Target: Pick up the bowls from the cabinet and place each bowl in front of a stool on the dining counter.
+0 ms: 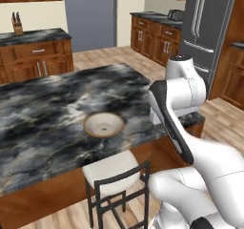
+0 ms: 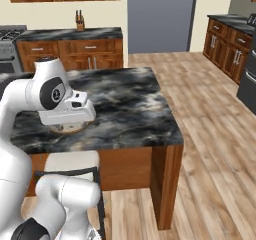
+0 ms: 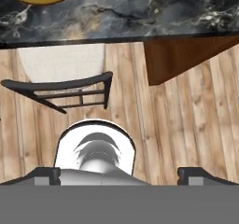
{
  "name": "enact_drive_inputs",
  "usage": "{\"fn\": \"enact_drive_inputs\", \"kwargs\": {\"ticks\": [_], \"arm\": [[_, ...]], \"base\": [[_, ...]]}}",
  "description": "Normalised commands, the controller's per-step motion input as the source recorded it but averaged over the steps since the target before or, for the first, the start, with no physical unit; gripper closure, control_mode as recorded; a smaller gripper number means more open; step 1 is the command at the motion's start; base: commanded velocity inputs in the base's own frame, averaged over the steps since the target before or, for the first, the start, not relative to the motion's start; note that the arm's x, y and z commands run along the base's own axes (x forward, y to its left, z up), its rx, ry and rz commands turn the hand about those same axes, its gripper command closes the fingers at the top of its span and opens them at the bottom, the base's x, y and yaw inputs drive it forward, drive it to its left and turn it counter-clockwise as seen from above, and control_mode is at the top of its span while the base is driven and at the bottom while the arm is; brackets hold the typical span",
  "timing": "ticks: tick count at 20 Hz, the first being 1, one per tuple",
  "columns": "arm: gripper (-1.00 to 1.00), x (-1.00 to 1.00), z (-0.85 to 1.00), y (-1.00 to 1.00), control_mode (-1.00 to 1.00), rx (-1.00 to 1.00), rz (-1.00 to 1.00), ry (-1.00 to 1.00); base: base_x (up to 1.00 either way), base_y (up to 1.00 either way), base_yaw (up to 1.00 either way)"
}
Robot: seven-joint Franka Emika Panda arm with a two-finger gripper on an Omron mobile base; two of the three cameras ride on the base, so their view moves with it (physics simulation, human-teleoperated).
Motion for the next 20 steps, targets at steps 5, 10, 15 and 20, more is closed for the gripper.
{"fn": "enact_drive_inputs", "kwargs": {"ticks": [5, 10, 15, 20], "arm": [[-1.00, 0.00, 0.00, 0.00, 1.00, 0.00, 0.00, 0.00], [-1.00, 0.00, 0.00, 0.00, 1.00, 0.00, 0.00, 0.00], [-1.00, 0.00, 0.00, 0.00, 1.00, 0.00, 0.00, 0.00], [-1.00, 0.00, 0.00, 0.00, 1.00, 0.00, 0.00, 0.00]], "base": [[0.34, -1.00, -0.04], [0.85, -1.00, -0.13], [0.92, -1.00, -0.07], [-0.35, -1.00, -0.01]]}}
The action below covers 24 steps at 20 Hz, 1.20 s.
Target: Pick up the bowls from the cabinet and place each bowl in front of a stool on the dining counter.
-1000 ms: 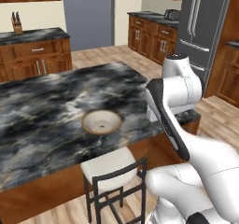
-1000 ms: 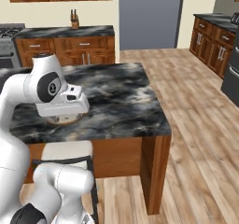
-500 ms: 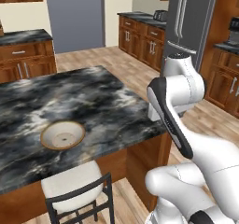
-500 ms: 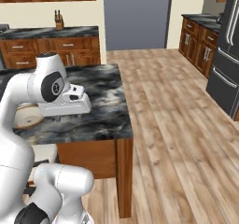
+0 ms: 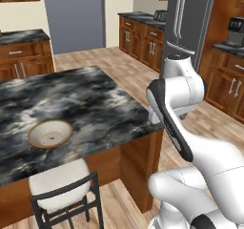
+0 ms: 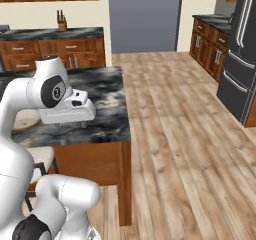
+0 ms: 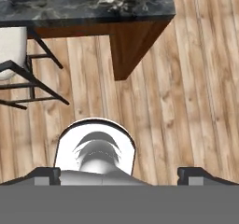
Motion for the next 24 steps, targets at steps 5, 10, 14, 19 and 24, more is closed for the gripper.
{"fn": "enact_drive_inputs", "kwargs": {"ticks": [5, 10, 14, 19, 24], "arm": [[-1.00, 0.00, 0.00, 0.00, 1.00, 0.00, 0.00, 0.00], [-1.00, 0.00, 0.00, 0.00, 1.00, 0.00, 0.00, 0.00], [-1.00, 0.00, 0.00, 0.00, 1.00, 0.00, 0.00, 0.00], [-1.00, 0.00, 0.00, 0.00, 1.00, 0.00, 0.00, 0.00], [-1.00, 0.00, 0.00, 0.00, 1.00, 0.00, 0.00, 0.00]], "base": [[-0.90, -0.96, 0.07], [0.86, -0.85, -0.12], [1.00, -0.99, -0.01], [1.00, -0.97, 0.12], [1.00, -0.79, 0.24]]}}
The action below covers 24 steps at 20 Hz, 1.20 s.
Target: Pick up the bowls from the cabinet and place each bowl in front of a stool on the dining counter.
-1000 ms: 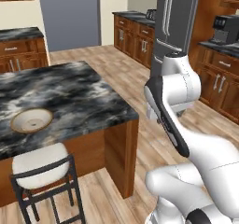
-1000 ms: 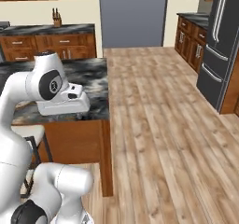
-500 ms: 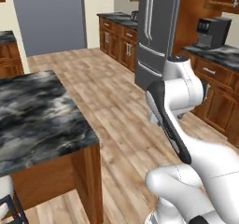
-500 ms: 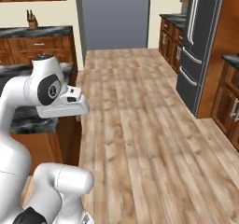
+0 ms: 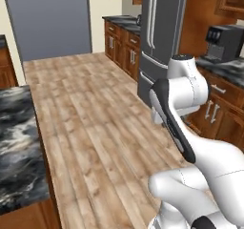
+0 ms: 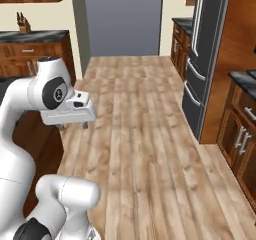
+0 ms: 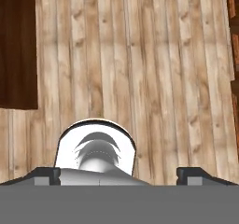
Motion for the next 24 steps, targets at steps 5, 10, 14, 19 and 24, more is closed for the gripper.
{"fn": "enact_drive_inputs", "kwargs": {"ticks": [5, 10, 14, 19, 24], "arm": [[-1.00, 0.00, 0.00, 0.00, 1.00, 0.00, 0.00, 0.00], [-1.00, 0.00, 0.00, 0.00, 1.00, 0.00, 0.00, 0.00], [-1.00, 0.00, 0.00, 0.00, 1.00, 0.00, 0.00, 0.00], [-1.00, 0.00, 0.00, 0.00, 1.00, 0.00, 0.00, 0.00], [-1.00, 0.00, 0.00, 0.00, 1.00, 0.00, 0.00, 0.00]], "base": [[1.00, -0.24, 0.15], [1.00, 0.00, 0.00], [1.00, 0.00, 0.00], [1.00, 0.00, 0.00], [1.00, 0.03, 0.00]]}}
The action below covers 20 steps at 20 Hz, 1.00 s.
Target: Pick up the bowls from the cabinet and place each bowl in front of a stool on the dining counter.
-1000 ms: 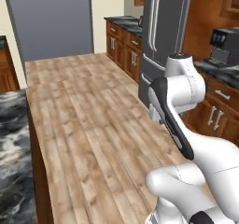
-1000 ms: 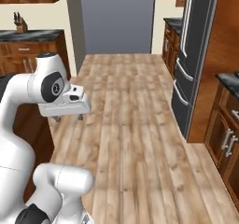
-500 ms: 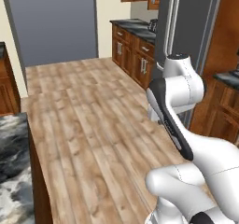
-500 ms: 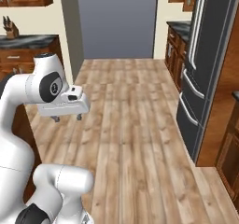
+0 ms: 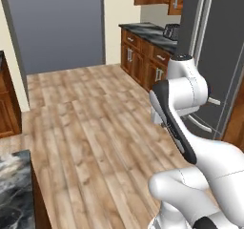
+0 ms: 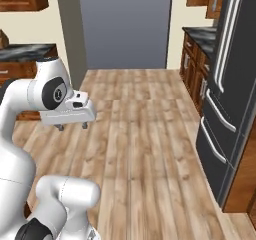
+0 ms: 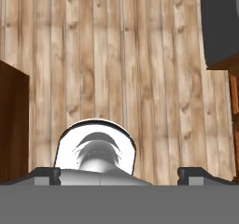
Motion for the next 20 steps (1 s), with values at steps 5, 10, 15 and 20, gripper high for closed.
{"fn": "enact_drive_inputs", "kwargs": {"ticks": [5, 10, 15, 20], "arm": [[-1.00, 0.00, 0.00, 0.00, 1.00, 0.00, 0.00, 0.00], [-1.00, 0.00, 0.00, 0.00, 1.00, 0.00, 0.00, 0.00], [-1.00, 0.00, 0.00, 0.00, 1.00, 0.00, 0.00, 0.00], [-1.00, 0.00, 0.00, 0.00, 1.00, 0.00, 0.00, 0.00]], "base": [[1.00, 0.00, 0.00], [1.00, 0.14, 0.00], [1.00, 0.08, 0.00], [1.00, 0.02, 0.00]]}}
